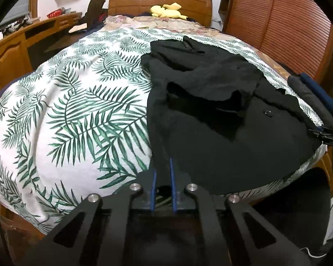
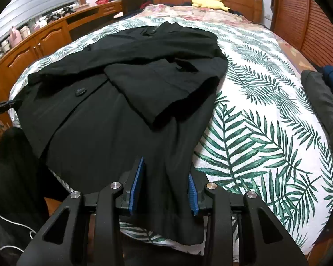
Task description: Fold large clothes
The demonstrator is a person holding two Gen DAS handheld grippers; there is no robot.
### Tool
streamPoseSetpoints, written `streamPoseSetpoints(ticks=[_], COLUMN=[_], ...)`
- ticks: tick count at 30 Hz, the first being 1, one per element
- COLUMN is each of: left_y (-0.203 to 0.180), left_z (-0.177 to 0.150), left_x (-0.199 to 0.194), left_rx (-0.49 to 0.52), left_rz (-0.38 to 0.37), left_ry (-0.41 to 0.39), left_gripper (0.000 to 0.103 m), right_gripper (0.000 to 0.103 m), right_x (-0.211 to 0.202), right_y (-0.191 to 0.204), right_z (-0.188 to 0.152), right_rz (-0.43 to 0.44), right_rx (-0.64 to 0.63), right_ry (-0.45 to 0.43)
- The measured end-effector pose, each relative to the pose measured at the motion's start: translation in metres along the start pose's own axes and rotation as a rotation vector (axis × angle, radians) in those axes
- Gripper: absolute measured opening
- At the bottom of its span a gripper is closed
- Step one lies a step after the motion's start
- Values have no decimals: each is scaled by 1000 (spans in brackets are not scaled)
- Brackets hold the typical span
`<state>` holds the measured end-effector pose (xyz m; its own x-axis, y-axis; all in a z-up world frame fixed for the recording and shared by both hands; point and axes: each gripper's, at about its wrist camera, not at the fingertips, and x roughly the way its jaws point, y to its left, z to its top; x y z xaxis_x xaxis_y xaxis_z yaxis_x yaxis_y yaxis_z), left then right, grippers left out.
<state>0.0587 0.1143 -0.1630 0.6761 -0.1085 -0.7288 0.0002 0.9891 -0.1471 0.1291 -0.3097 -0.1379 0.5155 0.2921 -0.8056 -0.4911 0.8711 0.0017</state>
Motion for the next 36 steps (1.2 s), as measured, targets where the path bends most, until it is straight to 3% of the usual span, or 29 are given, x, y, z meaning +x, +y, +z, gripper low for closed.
streamPoseSetpoints(ticks=[4,6,8,14,17,20,24,28,36], left_y=[-9,-9,-10,-26,-30,-29,-22,-12,12], left_z=[6,10,15,35,45,53,58,58,68], left_x=[-14,-26,-35,-56,-60,-57,-49,-36,-21], left_rx=[5,-25,-37,-22,-28,-27,-21,5,34], left_rz=[19,23,31,71,68,62,44,14,-112], left_ry=[-49,-86,-111,-146,-165,-158,-145,-106,-84], left_gripper=[1,0,0,0,0,0,1,1,1], right_gripper=[35,11,5,3,3,3,3,3,4], right_x=[2,1,-2,-30,-37,-34,-16,-9,-7], right_y=[-1,-1,-4,-21,-26,-32,-30,-30,-16], right_z=[0,0,3,17,23,25,24,26,35], right_rz=[19,35,53,153,183,204,159,127,11], right_rx=[7,-13,-5,53,77,99,83,114,165], right_ry=[-17,-35,-58,-184,-200,-165,-65,-28,29])
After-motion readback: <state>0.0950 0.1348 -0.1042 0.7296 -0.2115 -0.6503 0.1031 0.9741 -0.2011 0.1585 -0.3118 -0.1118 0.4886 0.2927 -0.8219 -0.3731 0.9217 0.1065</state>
